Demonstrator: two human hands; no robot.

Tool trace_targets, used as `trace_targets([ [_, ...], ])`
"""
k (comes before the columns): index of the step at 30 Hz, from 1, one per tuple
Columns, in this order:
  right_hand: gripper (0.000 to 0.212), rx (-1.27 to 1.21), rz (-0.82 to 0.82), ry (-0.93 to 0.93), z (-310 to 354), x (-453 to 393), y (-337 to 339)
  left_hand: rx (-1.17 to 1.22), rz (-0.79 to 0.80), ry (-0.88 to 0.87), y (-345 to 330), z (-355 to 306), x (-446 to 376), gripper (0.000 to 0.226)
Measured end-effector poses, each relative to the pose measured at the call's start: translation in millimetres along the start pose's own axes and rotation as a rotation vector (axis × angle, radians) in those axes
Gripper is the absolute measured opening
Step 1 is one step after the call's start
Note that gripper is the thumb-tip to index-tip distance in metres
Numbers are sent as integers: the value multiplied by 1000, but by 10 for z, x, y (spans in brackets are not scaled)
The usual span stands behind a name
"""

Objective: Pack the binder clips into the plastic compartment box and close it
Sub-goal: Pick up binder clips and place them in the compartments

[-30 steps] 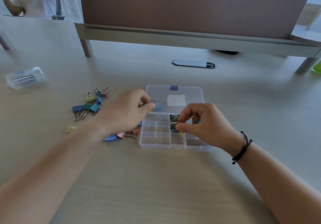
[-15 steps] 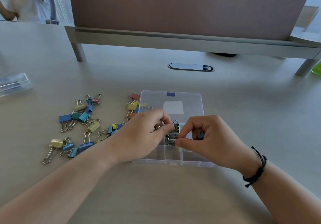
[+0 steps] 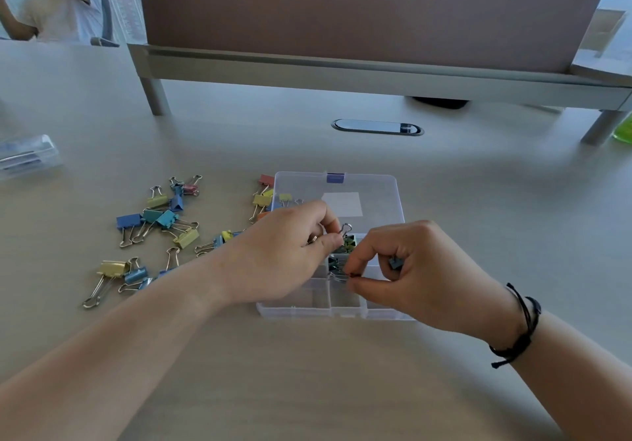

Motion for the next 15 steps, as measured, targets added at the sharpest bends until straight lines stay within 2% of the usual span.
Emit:
trace_targets([
  [4,15,59,16,67,4,9,11,1,37,-24,4,-12,15,9],
  [15,15,113,28,-56,116,29,-65,-52,79,-25,-11,-53,31,9],
])
Point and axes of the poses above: each hand's wrist, its own x-axis away from the middle knuckle, its own y-axis out of the back of the hand, z = x × y, the point moved 2 cm from there along -x, towards the middle knuckle, and after that the axes turned 5 degrees about x, right-handed, at the moved point
